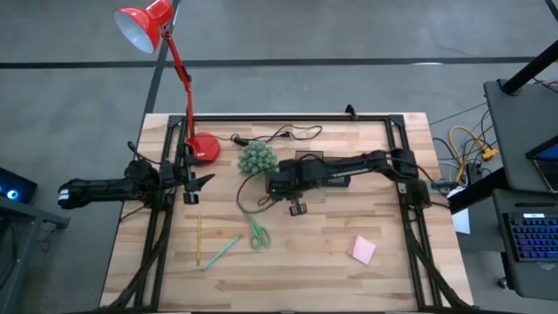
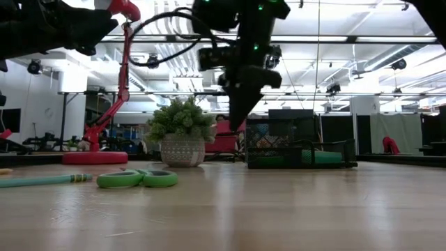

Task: Pick and place office supplies into organizer
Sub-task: Put the pink eraser into the black desk organizer

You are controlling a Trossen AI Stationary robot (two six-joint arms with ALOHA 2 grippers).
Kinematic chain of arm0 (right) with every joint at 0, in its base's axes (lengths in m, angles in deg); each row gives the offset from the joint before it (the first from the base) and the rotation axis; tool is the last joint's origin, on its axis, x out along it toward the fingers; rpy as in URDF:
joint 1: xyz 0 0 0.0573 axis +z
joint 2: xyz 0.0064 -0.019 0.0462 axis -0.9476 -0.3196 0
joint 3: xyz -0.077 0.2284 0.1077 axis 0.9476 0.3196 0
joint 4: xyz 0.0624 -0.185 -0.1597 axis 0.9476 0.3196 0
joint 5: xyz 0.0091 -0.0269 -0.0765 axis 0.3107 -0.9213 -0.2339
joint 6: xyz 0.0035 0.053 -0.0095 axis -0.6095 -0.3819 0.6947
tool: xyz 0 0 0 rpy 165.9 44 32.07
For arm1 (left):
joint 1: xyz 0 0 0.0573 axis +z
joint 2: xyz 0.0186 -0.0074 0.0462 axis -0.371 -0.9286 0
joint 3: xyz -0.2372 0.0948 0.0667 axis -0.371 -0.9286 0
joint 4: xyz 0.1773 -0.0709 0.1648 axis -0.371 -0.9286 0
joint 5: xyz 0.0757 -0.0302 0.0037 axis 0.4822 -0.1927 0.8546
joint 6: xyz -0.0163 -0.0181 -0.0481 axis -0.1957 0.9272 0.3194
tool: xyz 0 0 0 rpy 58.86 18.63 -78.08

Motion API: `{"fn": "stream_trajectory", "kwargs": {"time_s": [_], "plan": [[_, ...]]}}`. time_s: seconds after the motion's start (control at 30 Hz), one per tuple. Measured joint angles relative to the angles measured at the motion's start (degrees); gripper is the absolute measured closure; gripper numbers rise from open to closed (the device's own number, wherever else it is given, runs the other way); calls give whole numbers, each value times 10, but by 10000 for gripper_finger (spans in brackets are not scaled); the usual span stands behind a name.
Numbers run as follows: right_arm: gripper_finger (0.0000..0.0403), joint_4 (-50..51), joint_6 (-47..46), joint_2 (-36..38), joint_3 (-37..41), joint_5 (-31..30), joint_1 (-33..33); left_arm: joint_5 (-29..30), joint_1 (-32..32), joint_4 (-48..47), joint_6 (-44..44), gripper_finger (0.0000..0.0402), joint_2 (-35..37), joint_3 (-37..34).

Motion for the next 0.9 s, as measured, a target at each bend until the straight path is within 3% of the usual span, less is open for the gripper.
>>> {"fn": "stream_trajectory", "kwargs": {"time_s": [0.47,0.9], "plan": [[385,24,-91,14,72,-35,-53,0,0,0,0,226,0,0],[367,32,-95,15,78,-41,-66,0,0,0,0,226,0,0]]}}
